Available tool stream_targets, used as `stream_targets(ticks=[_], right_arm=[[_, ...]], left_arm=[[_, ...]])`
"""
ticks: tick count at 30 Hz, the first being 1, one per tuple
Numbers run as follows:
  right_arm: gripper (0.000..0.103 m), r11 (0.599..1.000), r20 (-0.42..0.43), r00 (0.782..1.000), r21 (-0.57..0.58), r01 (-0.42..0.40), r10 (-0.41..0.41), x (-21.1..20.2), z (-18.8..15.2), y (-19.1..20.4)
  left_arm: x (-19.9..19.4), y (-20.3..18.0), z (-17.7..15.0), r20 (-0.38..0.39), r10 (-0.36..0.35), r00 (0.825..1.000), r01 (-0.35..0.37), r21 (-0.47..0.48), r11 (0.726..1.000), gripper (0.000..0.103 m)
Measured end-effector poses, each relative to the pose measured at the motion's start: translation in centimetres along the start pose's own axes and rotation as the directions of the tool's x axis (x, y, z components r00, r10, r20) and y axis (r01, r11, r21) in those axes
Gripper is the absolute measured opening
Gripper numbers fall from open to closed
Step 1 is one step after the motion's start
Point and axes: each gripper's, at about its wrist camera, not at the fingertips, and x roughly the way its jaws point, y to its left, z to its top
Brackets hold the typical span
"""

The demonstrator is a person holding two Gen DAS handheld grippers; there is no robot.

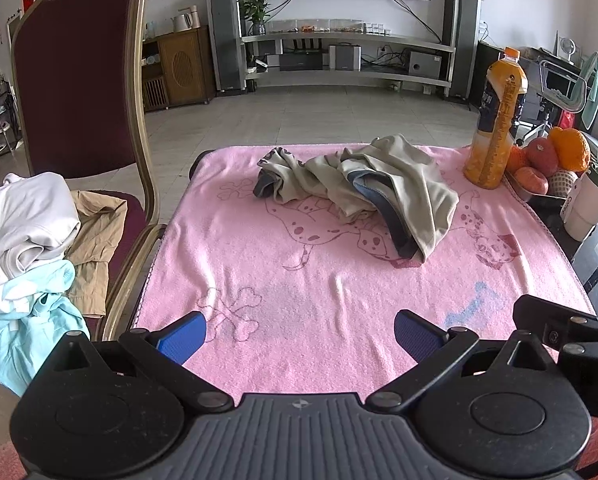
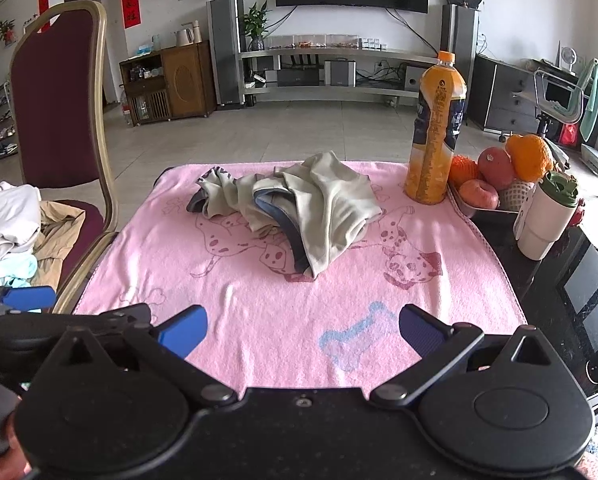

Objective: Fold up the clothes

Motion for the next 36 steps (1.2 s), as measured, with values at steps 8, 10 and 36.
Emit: stream_targets(ticks=[8, 10, 36], right_arm=[[0.103, 1.000, -0.006, 1.000, 0.000, 0.004, -0.004, 0.08, 0.10, -0.01], [0.103, 1.000, -0.007, 1.000, 0.000, 0.004, -0.004, 0.05, 0.05, 0.03], [0.103, 1.000, -0.015, 1.000, 0.006, 0.006, -0.006, 0.12, -0.05, -0.11]], left_arm=[[0.01, 0.08, 0.13, -0.006, -0.003, 1.000, 0.003, -0.004, 1.000, 0.102], [0.05, 0.04, 0.14, -0.008, -0.003, 1.000, 0.003, -0.005, 1.000, 0.102], [-0.01, 0.13, 0.10, -0.009, 0.004, 1.000, -0.004, 0.000, 1.000, 0.102]])
